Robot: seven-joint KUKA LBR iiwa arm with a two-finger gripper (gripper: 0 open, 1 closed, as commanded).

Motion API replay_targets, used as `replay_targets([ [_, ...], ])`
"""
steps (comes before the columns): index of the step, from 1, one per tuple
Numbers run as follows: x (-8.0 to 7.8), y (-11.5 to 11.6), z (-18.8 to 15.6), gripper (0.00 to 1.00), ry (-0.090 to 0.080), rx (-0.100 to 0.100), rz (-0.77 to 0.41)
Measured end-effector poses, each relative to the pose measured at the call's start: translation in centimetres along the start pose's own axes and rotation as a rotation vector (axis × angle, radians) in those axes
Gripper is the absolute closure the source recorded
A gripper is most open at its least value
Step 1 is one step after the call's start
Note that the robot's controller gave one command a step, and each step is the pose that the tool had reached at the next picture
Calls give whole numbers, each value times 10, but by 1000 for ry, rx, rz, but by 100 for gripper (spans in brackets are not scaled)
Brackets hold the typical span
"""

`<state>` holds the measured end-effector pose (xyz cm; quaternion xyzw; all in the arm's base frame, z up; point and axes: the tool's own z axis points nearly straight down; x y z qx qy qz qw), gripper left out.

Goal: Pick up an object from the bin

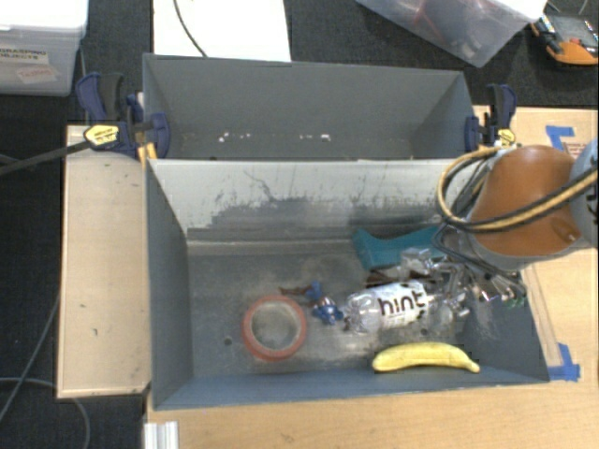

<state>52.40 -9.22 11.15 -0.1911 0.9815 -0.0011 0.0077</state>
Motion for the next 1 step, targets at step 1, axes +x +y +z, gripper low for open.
replay_targets([
  [1,7,11,16,0,-2,2,34],
])
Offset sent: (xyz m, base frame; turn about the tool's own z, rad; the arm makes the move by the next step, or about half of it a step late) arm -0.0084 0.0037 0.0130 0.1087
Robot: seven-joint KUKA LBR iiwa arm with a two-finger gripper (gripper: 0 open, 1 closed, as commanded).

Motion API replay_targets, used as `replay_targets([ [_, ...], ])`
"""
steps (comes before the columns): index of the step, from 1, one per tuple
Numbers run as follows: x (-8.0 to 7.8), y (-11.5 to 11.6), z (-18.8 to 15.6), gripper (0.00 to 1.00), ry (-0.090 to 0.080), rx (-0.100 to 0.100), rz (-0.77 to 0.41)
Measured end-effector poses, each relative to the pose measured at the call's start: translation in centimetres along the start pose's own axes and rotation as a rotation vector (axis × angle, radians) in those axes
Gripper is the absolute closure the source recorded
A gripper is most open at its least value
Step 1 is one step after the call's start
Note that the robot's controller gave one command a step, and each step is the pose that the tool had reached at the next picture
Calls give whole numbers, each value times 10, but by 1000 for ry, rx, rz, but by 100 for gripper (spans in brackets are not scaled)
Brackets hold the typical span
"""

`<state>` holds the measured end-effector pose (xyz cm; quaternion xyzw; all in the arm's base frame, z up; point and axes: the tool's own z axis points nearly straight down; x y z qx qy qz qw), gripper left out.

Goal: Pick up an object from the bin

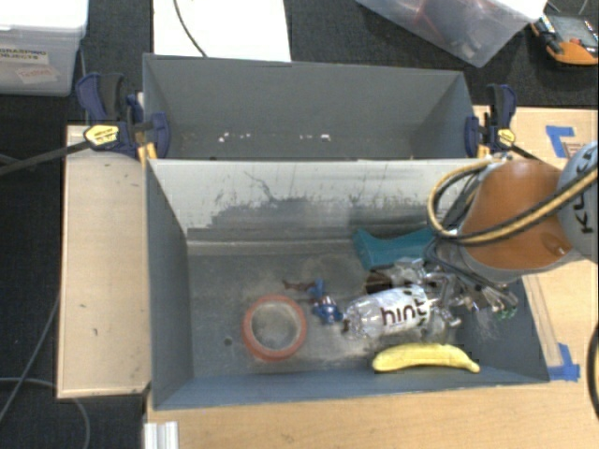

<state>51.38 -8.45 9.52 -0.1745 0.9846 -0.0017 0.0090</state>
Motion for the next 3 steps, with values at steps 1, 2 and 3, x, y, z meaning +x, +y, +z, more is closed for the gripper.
replay_targets([
  [1,-1,-3,-19,0,-2,0,-44],
  [2,7,10,-6,0,1,-2,-102],
  [3,5,7,3,0,-2,-1,-112],
])
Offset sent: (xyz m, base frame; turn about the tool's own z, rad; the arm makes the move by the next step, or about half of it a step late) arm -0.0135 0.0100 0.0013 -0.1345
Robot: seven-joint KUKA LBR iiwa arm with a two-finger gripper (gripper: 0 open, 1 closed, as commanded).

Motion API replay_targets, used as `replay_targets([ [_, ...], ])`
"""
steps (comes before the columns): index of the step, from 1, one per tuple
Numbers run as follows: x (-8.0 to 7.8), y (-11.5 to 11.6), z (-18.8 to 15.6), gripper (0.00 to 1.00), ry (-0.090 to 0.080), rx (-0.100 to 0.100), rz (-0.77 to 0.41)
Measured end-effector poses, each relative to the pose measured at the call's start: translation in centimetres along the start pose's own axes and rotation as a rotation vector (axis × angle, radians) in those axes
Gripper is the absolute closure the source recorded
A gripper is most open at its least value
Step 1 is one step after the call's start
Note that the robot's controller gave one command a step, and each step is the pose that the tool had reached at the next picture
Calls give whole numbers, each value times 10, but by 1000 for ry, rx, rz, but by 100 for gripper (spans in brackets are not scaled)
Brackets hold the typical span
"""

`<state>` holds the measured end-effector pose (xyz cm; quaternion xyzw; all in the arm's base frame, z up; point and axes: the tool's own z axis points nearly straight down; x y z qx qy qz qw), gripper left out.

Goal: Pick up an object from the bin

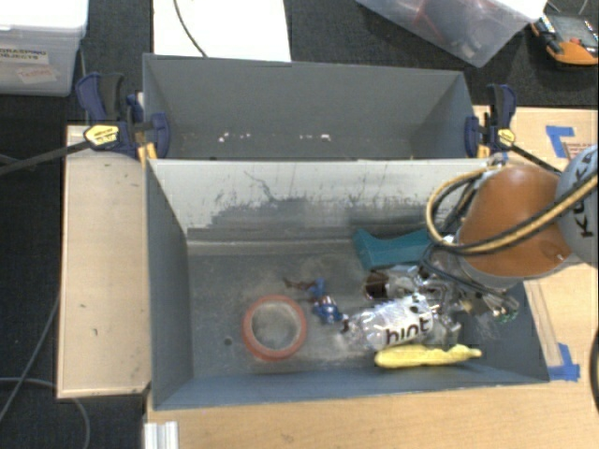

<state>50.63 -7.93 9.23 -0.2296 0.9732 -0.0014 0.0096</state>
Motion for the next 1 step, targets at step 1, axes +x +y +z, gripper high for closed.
replay_targets([
  [1,-37,32,-38,0,0,0,92],
])
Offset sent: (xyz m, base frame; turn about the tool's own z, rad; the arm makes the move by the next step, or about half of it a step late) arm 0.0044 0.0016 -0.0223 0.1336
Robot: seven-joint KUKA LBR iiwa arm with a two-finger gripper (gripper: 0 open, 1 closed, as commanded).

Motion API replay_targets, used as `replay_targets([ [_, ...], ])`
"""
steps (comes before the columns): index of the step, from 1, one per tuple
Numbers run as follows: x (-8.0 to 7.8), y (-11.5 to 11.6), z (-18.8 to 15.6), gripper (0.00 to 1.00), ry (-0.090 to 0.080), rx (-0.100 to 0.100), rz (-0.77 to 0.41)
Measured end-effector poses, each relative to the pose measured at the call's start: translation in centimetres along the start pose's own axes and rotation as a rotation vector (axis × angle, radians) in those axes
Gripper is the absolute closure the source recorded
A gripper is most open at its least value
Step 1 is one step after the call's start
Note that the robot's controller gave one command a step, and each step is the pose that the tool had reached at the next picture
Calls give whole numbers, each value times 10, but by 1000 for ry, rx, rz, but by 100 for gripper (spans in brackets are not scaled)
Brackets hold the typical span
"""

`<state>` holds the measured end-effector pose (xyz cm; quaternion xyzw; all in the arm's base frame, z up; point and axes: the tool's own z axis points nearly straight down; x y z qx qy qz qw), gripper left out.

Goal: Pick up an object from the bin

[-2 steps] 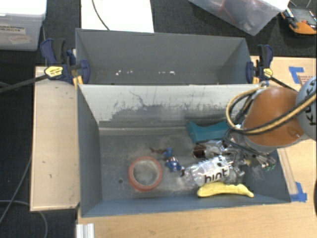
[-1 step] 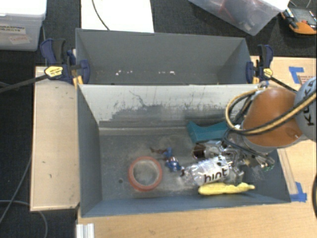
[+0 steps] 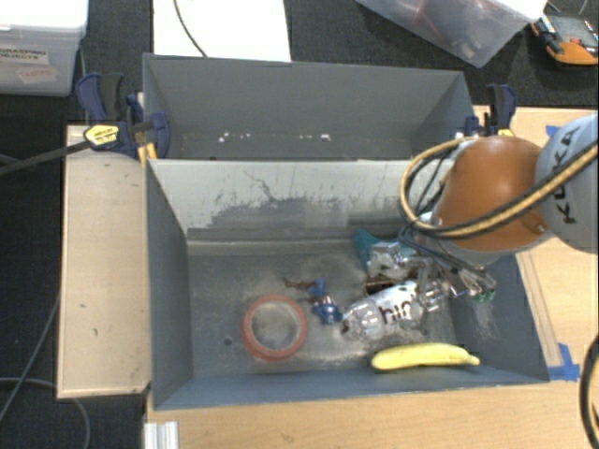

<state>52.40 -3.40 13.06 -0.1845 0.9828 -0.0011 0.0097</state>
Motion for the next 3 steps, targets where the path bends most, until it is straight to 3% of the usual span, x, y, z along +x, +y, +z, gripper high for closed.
replay_targets([
  [1,24,-31,52,0,-1,1,35],
  [2,36,-22,18,100,-10,1,-54],
  [3,36,-22,19,100,-10,1,-55],
])
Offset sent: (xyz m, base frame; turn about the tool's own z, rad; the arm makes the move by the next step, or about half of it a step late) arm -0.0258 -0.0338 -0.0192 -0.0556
